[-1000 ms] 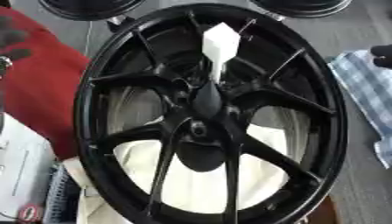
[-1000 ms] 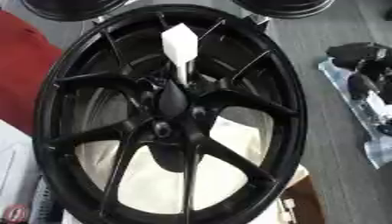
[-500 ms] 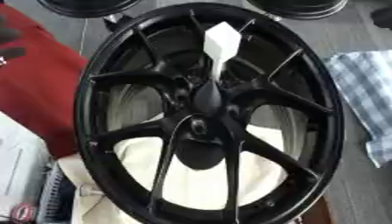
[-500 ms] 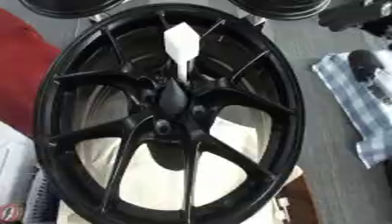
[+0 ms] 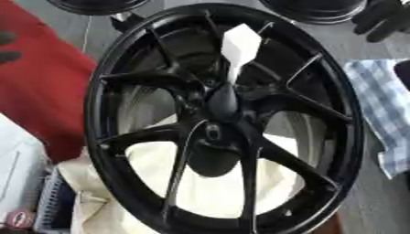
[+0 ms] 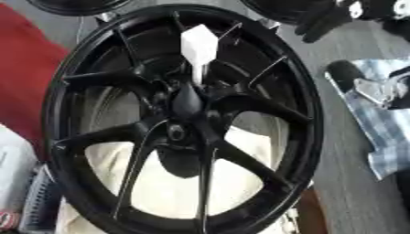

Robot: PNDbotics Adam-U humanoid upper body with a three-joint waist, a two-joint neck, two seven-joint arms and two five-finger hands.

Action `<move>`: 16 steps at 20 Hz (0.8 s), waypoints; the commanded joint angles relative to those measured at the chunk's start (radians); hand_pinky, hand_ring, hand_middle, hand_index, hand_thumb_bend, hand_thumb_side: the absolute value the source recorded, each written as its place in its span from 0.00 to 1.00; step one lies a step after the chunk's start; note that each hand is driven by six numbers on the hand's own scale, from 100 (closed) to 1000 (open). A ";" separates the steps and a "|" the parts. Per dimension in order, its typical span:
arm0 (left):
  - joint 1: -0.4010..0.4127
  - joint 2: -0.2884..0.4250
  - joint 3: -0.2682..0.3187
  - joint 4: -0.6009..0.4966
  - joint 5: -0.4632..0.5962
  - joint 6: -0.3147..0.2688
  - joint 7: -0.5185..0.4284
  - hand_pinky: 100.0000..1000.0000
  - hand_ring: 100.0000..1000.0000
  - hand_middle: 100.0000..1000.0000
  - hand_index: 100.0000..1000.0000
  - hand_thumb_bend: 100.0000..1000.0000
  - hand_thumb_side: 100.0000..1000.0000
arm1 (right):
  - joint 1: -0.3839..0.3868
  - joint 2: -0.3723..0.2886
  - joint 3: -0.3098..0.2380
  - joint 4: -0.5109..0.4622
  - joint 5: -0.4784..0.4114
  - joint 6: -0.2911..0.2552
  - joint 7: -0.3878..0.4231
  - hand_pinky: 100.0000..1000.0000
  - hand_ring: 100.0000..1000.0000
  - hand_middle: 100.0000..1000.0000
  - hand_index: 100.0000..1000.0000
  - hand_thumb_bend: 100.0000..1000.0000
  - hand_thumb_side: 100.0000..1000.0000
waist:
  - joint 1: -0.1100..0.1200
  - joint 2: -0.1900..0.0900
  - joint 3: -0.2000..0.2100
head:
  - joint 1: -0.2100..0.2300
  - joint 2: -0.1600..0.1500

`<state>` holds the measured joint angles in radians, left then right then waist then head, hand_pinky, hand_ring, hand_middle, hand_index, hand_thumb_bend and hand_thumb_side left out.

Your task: Pull the pin out of the wheel hub.

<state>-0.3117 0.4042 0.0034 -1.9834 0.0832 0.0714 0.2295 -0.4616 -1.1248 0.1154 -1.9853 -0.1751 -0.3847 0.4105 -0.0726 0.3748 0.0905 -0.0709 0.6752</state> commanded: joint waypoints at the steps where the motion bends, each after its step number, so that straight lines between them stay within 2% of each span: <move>1: -0.014 0.028 0.000 -0.017 -0.002 -0.001 -0.005 0.75 0.78 0.58 0.76 0.00 0.64 | -0.029 -0.057 0.012 -0.015 0.046 -0.002 0.019 0.86 0.87 0.75 0.76 0.03 0.28 | -0.002 -0.025 0.007 | -0.011 -0.013; 5: -0.020 0.032 -0.003 -0.017 -0.002 -0.001 -0.007 0.75 0.78 0.58 0.76 0.00 0.65 | -0.074 -0.059 0.038 -0.015 0.074 0.025 0.036 0.86 0.88 0.75 0.76 0.00 0.32 | -0.009 -0.021 0.021 | -0.023 -0.022; 11: -0.028 0.032 -0.007 -0.017 -0.002 -0.002 -0.010 0.75 0.78 0.58 0.76 0.00 0.64 | -0.149 -0.033 0.062 -0.015 0.090 0.131 0.054 0.85 0.88 0.75 0.76 0.04 0.31 | -0.017 -0.018 0.039 | -0.045 -0.028; 16: -0.035 0.035 -0.008 -0.017 -0.002 -0.003 -0.011 0.75 0.78 0.58 0.76 0.00 0.64 | -0.205 0.000 0.075 -0.015 0.097 0.197 0.068 0.86 0.89 0.76 0.77 0.06 0.32 | -0.029 -0.013 0.062 | -0.065 -0.036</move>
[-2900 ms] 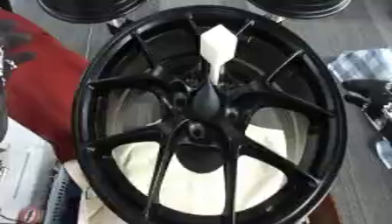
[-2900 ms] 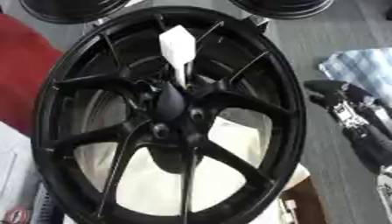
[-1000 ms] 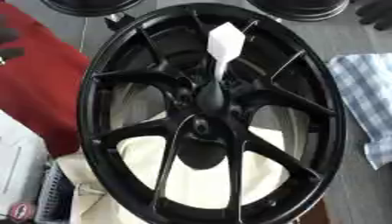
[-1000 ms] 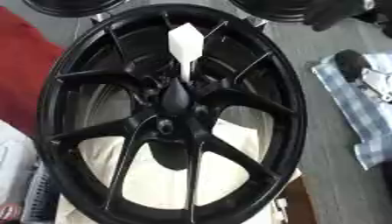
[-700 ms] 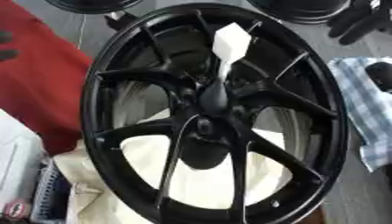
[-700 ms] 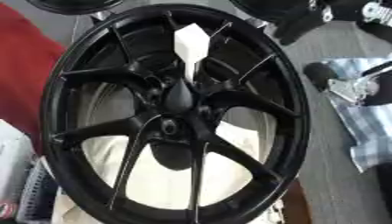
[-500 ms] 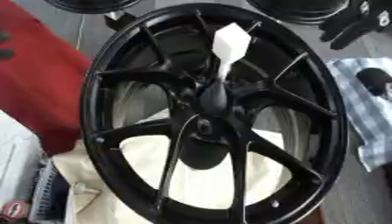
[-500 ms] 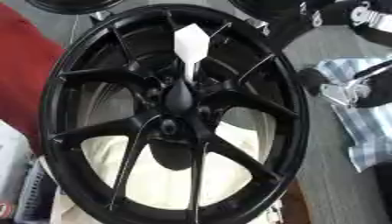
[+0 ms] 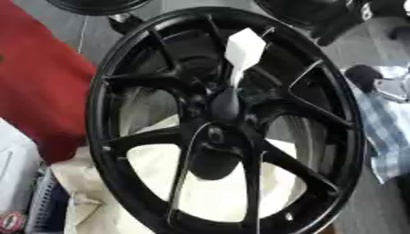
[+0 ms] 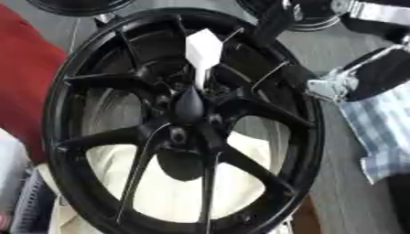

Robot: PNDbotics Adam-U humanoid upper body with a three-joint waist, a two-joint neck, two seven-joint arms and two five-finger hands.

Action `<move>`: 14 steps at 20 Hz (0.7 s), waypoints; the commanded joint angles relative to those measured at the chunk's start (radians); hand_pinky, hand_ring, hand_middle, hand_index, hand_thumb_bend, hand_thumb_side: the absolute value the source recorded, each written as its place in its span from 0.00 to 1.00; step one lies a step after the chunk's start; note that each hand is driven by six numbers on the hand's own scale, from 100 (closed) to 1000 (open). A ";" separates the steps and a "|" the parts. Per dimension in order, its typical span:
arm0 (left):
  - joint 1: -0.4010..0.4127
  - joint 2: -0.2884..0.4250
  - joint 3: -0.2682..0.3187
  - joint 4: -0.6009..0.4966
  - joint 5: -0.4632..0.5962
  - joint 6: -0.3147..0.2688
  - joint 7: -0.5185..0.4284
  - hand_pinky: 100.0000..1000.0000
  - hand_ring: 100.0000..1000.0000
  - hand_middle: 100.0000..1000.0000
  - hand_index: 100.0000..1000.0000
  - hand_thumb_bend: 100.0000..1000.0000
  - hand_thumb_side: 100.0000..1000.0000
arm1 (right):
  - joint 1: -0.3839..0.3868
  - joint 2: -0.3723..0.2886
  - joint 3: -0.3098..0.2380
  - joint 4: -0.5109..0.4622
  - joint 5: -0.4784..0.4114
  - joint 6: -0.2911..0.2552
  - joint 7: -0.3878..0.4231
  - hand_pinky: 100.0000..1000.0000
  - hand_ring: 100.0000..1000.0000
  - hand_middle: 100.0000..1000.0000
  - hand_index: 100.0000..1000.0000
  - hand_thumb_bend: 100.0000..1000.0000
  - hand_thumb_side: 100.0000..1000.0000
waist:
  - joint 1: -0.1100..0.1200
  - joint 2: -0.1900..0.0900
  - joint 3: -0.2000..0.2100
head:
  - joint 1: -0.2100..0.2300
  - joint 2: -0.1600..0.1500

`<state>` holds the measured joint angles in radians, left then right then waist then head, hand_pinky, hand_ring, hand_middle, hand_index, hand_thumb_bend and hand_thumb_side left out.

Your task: Pull the pin out of the wheel hub.

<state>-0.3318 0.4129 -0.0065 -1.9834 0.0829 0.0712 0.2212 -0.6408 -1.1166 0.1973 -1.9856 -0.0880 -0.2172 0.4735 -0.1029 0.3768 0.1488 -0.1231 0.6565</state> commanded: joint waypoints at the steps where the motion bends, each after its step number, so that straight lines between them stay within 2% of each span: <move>1: -0.017 0.025 0.002 -0.017 -0.002 -0.003 -0.003 0.75 0.78 0.58 0.76 0.00 0.64 | -0.036 -0.001 -0.006 -0.014 0.011 0.043 0.010 0.86 0.89 0.76 0.77 0.06 0.32 | -0.001 -0.014 0.009 | -0.018 -0.021; 6: -0.026 0.024 0.003 -0.017 -0.002 -0.007 -0.004 0.75 0.78 0.58 0.76 0.00 0.63 | -0.084 0.031 0.001 -0.003 0.021 0.089 0.037 0.87 0.91 0.79 0.79 0.13 0.32 | -0.006 -0.007 0.042 | -0.071 -0.025; 11: -0.032 0.023 0.006 -0.017 -0.002 -0.011 -0.001 0.75 0.78 0.58 0.76 0.00 0.63 | -0.127 0.060 0.015 0.035 0.033 0.083 0.072 0.88 0.94 0.82 0.81 0.19 0.31 | -0.006 -0.001 0.071 | -0.129 -0.012; 13: -0.034 0.022 0.006 -0.017 -0.002 -0.011 -0.001 0.75 0.78 0.58 0.76 0.00 0.63 | -0.144 0.071 0.018 0.056 0.039 0.080 0.083 0.88 0.94 0.82 0.82 0.21 0.31 | -0.006 0.001 0.077 | -0.141 -0.011; 14: -0.035 0.021 0.006 -0.017 -0.001 -0.011 0.000 0.75 0.78 0.58 0.76 0.00 0.63 | -0.154 0.078 0.020 0.068 0.044 0.080 0.089 0.89 0.96 0.84 0.83 0.24 0.31 | -0.005 0.003 0.082 | -0.148 -0.010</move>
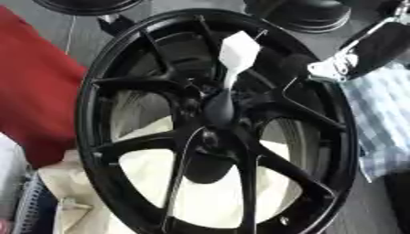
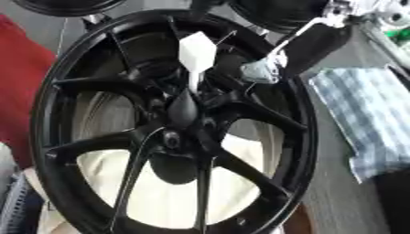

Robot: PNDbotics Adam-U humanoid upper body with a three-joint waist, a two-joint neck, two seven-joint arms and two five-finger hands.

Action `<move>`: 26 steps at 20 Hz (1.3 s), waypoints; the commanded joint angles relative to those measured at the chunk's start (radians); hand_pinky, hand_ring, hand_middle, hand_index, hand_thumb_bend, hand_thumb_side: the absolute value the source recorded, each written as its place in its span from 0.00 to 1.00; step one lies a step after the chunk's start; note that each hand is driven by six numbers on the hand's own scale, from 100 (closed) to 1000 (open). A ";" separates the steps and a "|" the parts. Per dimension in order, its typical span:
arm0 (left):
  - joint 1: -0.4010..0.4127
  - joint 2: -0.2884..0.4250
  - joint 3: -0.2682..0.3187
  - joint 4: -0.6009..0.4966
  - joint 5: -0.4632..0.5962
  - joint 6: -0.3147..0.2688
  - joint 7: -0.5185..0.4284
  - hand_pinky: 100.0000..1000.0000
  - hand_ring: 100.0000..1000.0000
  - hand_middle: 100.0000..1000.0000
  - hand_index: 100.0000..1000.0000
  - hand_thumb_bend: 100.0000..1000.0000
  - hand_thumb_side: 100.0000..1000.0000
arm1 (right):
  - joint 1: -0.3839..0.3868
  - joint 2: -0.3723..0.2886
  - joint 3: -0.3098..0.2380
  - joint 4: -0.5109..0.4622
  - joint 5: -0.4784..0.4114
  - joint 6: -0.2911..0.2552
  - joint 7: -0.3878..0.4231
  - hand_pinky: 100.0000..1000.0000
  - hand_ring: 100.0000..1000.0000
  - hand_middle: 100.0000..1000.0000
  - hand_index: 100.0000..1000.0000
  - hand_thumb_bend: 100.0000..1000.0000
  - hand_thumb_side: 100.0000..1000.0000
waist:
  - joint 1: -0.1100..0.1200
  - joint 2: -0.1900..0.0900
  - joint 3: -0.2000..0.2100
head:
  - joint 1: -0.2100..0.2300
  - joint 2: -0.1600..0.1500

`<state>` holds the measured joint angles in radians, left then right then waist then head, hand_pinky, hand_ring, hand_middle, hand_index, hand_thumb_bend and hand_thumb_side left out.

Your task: Pull the pin out of the wheel hub.

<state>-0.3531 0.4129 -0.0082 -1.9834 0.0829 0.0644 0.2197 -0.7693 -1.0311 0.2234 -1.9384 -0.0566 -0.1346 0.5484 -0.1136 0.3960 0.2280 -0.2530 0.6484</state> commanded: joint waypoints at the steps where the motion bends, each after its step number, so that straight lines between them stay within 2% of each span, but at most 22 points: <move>1: -0.015 0.020 0.008 -0.017 -0.001 -0.005 0.001 0.75 0.78 0.58 0.76 0.00 0.63 | -0.037 0.001 -0.004 0.036 0.019 -0.002 0.020 0.89 0.96 0.84 0.83 0.25 0.30 | 0.005 -0.014 0.007 | -0.023 -0.002; 8: -0.020 0.022 0.009 -0.017 -0.002 -0.005 0.003 0.75 0.78 0.57 0.76 0.00 0.63 | -0.072 0.033 0.002 0.109 0.052 -0.016 0.040 0.90 0.98 0.86 0.85 0.28 0.29 | -0.004 -0.001 0.024 | -0.033 -0.008; 20: -0.023 0.026 0.010 -0.017 -0.006 -0.004 0.009 0.75 0.78 0.57 0.75 0.00 0.64 | -0.071 0.045 0.002 0.135 0.084 -0.058 0.080 0.90 0.98 0.86 0.85 0.32 0.31 | -0.024 0.027 0.038 | -0.027 -0.042; 26: -0.025 0.026 0.010 -0.017 -0.007 -0.004 0.010 0.75 0.78 0.57 0.75 0.00 0.64 | -0.061 0.050 0.002 0.149 0.108 -0.063 0.068 0.90 0.98 0.85 0.85 0.31 0.32 | -0.031 0.039 0.044 | -0.028 -0.054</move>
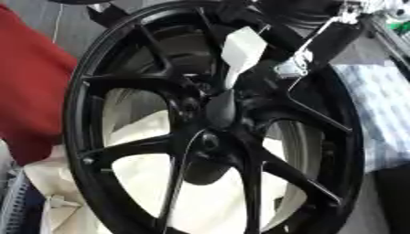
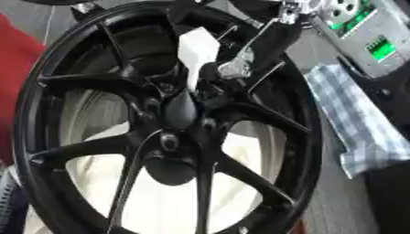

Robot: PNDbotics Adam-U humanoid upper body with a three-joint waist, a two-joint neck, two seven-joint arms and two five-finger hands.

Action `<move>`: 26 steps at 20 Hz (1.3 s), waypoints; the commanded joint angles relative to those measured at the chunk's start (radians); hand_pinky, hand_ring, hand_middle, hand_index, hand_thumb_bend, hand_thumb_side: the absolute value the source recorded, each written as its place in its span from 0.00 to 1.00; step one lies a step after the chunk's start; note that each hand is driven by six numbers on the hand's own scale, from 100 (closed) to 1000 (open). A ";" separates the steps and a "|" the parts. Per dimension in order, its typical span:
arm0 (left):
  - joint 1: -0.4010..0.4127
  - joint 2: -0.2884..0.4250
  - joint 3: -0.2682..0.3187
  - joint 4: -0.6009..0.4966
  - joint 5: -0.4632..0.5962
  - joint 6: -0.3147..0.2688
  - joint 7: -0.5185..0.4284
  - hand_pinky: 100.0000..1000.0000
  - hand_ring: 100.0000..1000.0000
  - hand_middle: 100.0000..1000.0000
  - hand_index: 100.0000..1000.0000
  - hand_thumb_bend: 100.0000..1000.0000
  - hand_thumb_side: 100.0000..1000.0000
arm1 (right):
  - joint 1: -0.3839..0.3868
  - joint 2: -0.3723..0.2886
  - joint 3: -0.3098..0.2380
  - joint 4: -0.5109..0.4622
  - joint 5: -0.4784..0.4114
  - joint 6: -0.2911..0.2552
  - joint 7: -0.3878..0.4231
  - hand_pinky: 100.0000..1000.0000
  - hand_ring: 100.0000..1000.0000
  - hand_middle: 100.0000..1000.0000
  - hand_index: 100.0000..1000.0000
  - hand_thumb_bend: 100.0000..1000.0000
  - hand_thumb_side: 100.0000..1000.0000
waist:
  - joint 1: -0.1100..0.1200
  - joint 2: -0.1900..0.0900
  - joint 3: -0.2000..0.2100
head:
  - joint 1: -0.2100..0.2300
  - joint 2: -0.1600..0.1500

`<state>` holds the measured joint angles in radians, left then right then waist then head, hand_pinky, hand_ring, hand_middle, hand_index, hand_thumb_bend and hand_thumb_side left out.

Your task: Pull the pin out of the wheel hub.

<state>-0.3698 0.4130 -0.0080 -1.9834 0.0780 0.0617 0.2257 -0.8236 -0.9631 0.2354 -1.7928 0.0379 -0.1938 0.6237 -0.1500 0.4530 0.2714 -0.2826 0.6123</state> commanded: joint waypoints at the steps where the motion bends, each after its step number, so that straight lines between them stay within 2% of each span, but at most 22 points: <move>1: -0.009 0.026 0.009 -0.017 -0.002 -0.001 0.004 0.75 0.78 0.57 0.75 0.00 0.64 | -0.005 -0.017 -0.010 0.006 0.017 -0.003 -0.010 0.90 0.98 0.85 0.85 0.31 0.32 | 0.005 -0.016 0.002 | 0.002 -0.020; 10: -0.010 0.025 0.010 -0.017 -0.005 0.000 0.005 0.75 0.78 0.57 0.75 0.00 0.65 | 0.003 -0.012 -0.008 0.024 0.044 -0.010 -0.021 0.90 0.98 0.85 0.84 0.29 0.31 | 0.001 0.002 0.009 | 0.000 -0.027; 20: -0.008 0.026 0.010 -0.017 -0.006 0.002 0.004 0.75 0.78 0.57 0.75 0.00 0.65 | 0.008 -0.017 -0.015 0.032 0.057 -0.017 -0.012 0.89 0.96 0.81 0.82 0.24 0.23 | -0.001 0.007 0.004 | 0.002 -0.021; 24: -0.008 0.025 0.011 -0.017 -0.007 0.003 0.004 0.75 0.78 0.57 0.75 0.00 0.65 | 0.008 -0.019 -0.018 0.032 0.051 -0.019 -0.005 0.89 0.94 0.79 0.80 0.21 0.20 | -0.001 0.006 0.002 | 0.002 -0.020; 26: -0.008 0.025 0.010 -0.017 -0.007 0.003 0.003 0.75 0.79 0.57 0.75 0.00 0.65 | 0.008 -0.020 -0.018 0.032 0.044 -0.017 -0.001 0.88 0.93 0.75 0.76 0.15 0.16 | -0.001 0.005 0.001 | 0.001 -0.019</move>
<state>-0.3710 0.4131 -0.0078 -1.9834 0.0750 0.0633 0.2296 -0.8079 -0.9537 0.2342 -1.7567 0.0855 -0.2097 0.6179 -0.1566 0.4788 0.2738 -0.2827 0.5998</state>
